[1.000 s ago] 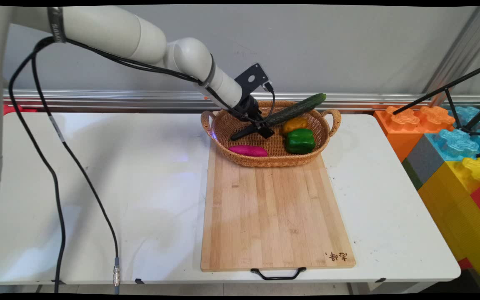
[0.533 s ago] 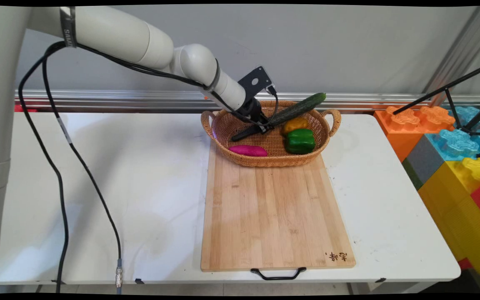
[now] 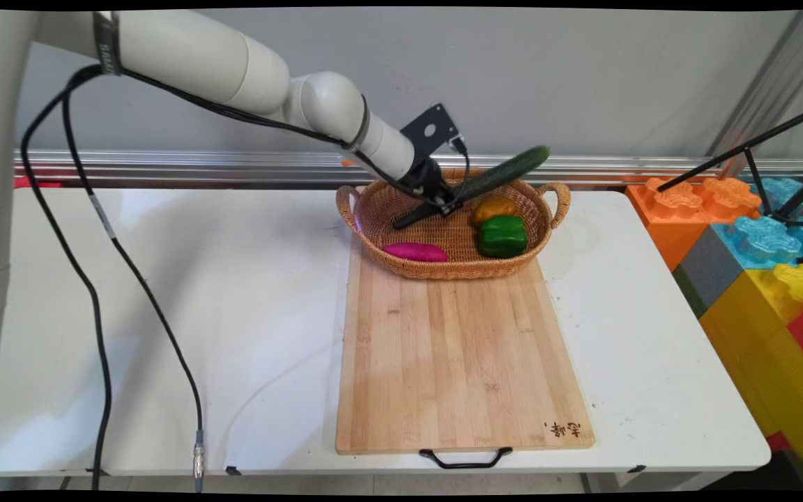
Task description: Place the picked object on the cutting board
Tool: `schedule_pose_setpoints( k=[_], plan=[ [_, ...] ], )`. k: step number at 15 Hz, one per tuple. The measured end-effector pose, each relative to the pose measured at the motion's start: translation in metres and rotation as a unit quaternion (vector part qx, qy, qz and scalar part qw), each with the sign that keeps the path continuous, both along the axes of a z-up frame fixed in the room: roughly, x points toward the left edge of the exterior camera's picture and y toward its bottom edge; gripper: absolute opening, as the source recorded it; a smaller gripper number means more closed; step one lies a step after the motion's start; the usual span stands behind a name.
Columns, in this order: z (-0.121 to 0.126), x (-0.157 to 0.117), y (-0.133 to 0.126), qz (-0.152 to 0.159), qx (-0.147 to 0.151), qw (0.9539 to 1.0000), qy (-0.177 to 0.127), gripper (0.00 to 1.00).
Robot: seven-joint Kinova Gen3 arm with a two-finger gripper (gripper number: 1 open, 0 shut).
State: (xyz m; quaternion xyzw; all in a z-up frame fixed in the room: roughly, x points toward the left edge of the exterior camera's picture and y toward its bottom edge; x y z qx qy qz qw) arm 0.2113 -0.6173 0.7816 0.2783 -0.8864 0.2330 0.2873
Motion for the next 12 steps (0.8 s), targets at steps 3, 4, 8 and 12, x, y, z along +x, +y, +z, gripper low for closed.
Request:
schedule_pose_setpoints(
  k=[3,4,8,12],
  plan=[
    [0.024,-0.008,0.01,-0.002,-0.028,0.9996,0.01,0.0],
    [0.034,-0.012,0.014,-0.004,-0.038,0.9992,0.013,0.0],
    [0.071,-0.034,0.034,-0.024,-0.075,0.9966,0.026,0.0],
    [0.092,-0.06,0.071,-0.075,-0.06,0.9946,0.039,0.0]
  ],
)
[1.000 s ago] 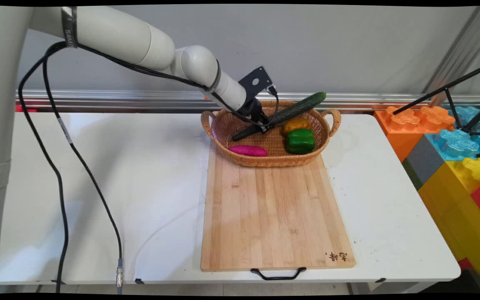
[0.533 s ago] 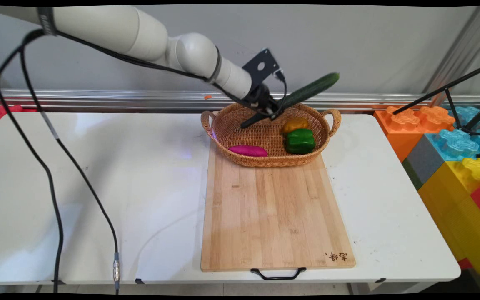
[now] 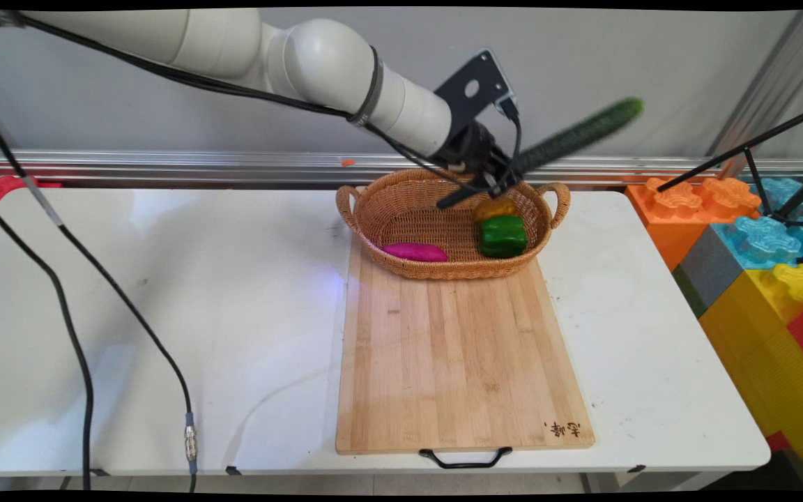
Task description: Place the picked object on the cutting board
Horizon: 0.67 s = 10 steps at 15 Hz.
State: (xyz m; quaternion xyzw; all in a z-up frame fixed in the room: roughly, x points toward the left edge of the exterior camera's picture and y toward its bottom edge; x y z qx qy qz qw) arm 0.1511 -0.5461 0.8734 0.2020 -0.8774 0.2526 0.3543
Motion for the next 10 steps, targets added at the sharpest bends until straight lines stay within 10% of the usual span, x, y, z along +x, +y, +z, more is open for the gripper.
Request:
schedule_pose_setpoints(
  k=[10],
  plan=[
    [-0.03,-0.005,0.082,-0.094,0.116,0.9865,-0.068,0.0]
  ],
)
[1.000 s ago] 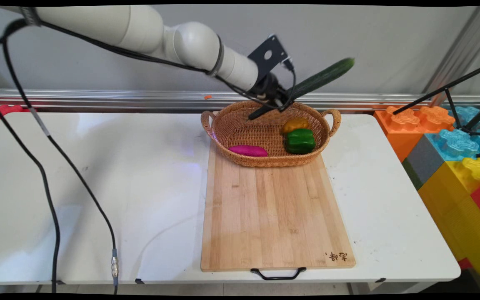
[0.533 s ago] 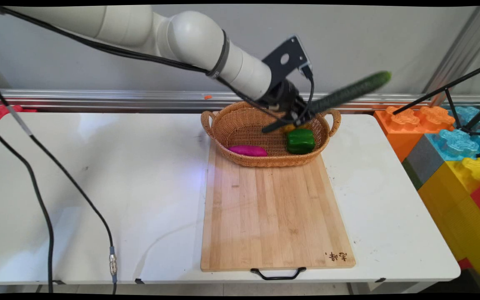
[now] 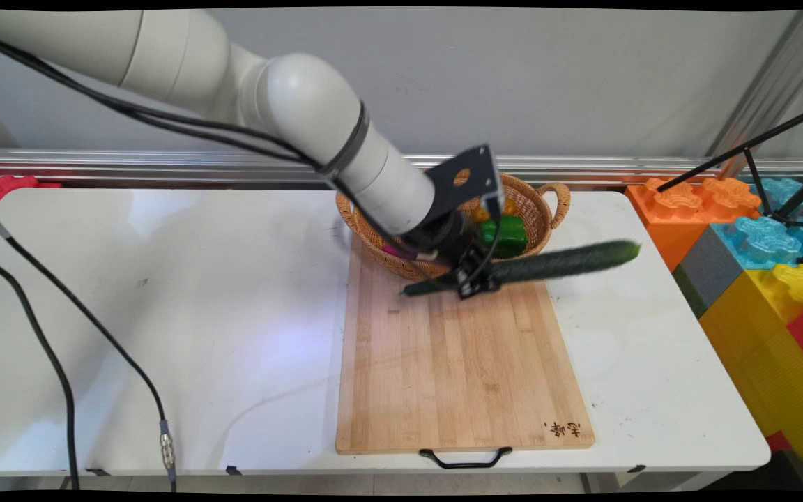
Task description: Place the picked object on the cutting board
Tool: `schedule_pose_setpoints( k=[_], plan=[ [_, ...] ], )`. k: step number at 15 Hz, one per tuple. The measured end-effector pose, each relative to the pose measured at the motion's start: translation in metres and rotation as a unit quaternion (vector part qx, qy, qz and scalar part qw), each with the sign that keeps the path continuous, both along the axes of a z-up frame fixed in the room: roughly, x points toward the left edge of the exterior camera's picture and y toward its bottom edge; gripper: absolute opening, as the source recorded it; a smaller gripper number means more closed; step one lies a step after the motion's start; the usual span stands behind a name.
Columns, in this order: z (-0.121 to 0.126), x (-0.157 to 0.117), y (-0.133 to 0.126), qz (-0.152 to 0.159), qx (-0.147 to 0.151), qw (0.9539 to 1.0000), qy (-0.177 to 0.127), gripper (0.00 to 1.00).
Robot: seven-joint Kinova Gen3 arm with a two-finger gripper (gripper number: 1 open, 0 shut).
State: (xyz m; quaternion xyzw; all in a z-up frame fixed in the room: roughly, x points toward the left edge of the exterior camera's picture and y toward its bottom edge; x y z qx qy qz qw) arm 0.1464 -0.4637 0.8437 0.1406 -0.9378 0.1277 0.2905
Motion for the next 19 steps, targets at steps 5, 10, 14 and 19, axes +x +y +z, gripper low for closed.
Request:
schedule_pose_setpoints(
  k=[5,10,14,19],
  plan=[
    [-0.038,0.01,0.011,-0.01,0.019,0.9991,-0.038,0.0],
    [-0.063,0.015,0.014,-0.013,0.025,0.9979,-0.058,0.0],
    [-0.074,0.016,0.017,-0.023,0.026,0.9971,-0.067,1.0],
    [-0.076,0.016,0.02,-0.026,0.032,0.9966,-0.071,1.0]
  ],
)
